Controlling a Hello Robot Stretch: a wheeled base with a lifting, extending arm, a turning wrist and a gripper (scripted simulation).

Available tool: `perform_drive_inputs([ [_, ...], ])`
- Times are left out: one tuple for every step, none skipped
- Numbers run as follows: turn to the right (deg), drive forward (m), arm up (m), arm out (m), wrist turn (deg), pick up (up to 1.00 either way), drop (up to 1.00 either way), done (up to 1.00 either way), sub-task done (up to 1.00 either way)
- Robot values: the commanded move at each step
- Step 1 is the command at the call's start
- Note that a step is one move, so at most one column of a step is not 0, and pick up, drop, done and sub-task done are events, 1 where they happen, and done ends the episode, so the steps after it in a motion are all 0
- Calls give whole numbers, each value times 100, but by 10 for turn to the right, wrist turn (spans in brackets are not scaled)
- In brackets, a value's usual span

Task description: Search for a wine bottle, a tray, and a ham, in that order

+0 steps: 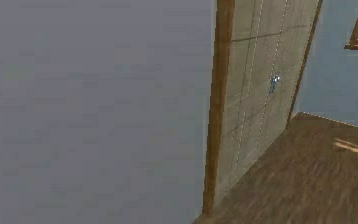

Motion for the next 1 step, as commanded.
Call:
perform_drive_inputs([
  [390, 0, 0, 0, 0, 0, 0, 0, 0],
])
